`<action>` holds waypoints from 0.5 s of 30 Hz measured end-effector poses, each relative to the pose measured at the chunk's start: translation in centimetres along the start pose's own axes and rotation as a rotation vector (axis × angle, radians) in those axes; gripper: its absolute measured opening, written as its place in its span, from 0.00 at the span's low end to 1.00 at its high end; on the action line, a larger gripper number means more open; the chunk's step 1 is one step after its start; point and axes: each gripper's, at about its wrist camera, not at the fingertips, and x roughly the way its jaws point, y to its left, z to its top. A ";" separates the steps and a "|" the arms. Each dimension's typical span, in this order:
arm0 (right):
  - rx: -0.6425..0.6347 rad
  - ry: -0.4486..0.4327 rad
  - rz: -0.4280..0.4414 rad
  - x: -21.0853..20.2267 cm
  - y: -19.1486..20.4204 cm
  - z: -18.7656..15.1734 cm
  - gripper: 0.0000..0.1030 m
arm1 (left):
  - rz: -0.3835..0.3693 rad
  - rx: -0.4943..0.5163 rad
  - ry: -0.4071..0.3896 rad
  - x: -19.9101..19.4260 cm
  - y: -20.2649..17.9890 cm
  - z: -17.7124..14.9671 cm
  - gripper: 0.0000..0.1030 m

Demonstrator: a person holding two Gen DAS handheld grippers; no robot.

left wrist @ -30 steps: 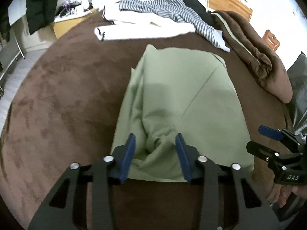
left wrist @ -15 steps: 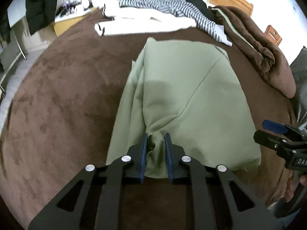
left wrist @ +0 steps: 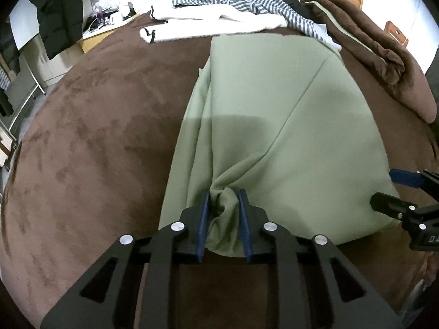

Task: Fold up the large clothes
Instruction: 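Lift and fold the held end over the bundle with the left tool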

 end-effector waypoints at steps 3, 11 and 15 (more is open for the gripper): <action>0.025 0.001 0.022 0.4 -0.6 0.0 0.80 | -0.023 -0.018 -0.007 0.7 0.2 -0.4 0.27; 0.025 -0.008 0.021 0.4 -0.6 -0.2 0.80 | -0.055 -0.046 -0.007 1.0 0.5 -0.5 0.28; 0.030 0.008 0.038 0.1 -0.9 0.3 0.80 | -0.093 -0.064 0.026 0.8 1.0 0.1 0.30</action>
